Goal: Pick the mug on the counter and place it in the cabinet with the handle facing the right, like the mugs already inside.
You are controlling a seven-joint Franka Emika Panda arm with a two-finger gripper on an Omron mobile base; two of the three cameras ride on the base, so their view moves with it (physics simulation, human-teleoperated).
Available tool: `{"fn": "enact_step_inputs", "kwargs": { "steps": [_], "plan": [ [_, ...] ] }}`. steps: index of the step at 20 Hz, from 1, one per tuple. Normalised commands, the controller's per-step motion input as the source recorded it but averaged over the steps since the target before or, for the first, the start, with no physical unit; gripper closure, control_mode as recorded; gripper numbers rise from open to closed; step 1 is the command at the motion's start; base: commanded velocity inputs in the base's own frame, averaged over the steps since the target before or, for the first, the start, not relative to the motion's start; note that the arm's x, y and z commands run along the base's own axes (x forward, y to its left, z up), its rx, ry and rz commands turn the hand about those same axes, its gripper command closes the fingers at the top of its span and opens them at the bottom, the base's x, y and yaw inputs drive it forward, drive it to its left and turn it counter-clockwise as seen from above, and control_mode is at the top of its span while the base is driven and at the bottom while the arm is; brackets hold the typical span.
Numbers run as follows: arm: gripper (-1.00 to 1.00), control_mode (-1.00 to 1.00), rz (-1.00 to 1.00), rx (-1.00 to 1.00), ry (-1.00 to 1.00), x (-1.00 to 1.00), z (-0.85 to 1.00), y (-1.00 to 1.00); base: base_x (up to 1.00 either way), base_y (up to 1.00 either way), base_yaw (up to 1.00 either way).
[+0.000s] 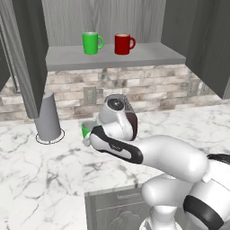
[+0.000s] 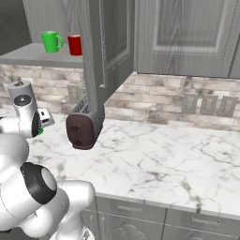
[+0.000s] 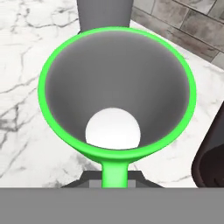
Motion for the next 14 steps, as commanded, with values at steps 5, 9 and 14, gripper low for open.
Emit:
{"fn": "enact_step_inputs", "kwargs": {
  "steps": [5, 9, 14],
  "plan": [
    [1.0, -1.0, 0.19, -0.03, 0.03, 0.0, 0.28, -0.05, 0.0, 0.0, 0.0],
    [1.0, -1.0, 0.17, 0.0, 0.0, 0.0, 0.27, -0.1, 0.0, 0.0, 0.0],
    [1.0, -1.0, 0.16, -0.01, 0.0, 0.0, 0.29, -0.09, 0.0, 0.0, 0.0]
  ]
}}
